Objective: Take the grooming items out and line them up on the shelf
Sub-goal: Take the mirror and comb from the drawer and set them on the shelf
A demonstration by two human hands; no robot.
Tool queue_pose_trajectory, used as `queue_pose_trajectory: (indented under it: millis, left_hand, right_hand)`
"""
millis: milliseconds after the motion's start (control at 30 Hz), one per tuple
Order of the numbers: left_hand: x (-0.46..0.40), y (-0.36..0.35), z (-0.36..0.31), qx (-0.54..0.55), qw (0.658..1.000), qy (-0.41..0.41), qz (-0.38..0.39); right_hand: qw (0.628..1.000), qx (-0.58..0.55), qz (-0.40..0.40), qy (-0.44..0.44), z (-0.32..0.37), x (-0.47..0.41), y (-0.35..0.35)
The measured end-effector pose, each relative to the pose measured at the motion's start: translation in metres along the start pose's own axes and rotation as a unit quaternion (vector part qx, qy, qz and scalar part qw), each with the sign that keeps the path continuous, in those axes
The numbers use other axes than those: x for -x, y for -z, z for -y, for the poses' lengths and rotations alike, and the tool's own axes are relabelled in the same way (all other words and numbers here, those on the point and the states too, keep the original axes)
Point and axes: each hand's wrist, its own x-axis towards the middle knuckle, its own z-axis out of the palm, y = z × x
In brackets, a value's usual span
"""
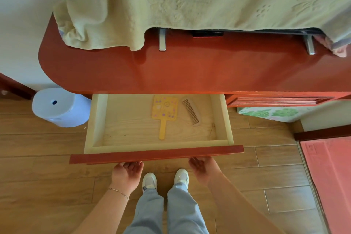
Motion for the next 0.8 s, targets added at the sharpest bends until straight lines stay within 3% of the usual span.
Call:
queue_pose_trajectory:
  millis: [233,300,333,367,433,467,500,533,567,633,733,800]
  left_hand:
    - [0.004,0.011,-0.003,-0.05,0.999,0.008,0.019]
    - [0.01,0.012,-0.002,-0.181,0.983,-0.007,0.033]
    - [0.013,0.013,-0.001,-0.307,0.951,-0.03,0.03]
    - [0.017,0.013,0.003,-0.443,0.894,-0.06,0.029]
    - [0.029,0.012,0.01,-0.664,0.736,-0.116,0.067]
    - [0.038,0.01,0.012,-0.734,0.657,-0.133,0.107]
    - [0.048,0.006,0.014,-0.77,0.604,-0.143,0.148]
    - [0.061,0.0,0.016,-0.784,0.573,-0.15,0.185]
    - [0.074,-0.008,0.018,-0.783,0.56,-0.159,0.22]
    - [0.098,-0.028,0.02,-0.756,0.566,-0.18,0.277]
    - [0.113,-0.064,0.015,-0.717,0.582,-0.224,0.311]
    - [0.107,-0.087,0.01,-0.726,0.555,-0.277,0.297]
  right_hand:
    - [0.998,0.064,-0.02,-0.009,-0.001,-0.004,0.008]
    - [0.983,0.176,-0.045,-0.014,0.003,0.0,0.008]
    - [0.963,0.266,-0.051,-0.008,0.005,0.004,0.009]
    - [0.926,0.373,-0.053,0.006,0.007,0.01,0.008]
    - [0.818,0.571,-0.044,0.047,0.008,0.028,0.008]
    - [0.765,0.64,-0.027,0.07,0.008,0.041,0.006]
    - [0.716,0.691,-0.005,0.095,0.009,0.054,0.003]
    - [0.671,0.732,0.02,0.12,0.01,0.067,0.0]
    - [0.638,0.755,0.045,0.143,0.012,0.08,-0.003]
    - [0.617,0.761,0.092,0.179,0.018,0.103,-0.013]
    - [0.629,0.729,0.135,0.232,0.034,0.125,-0.039]
    - [0.648,0.7,0.128,0.271,0.048,0.127,-0.057]
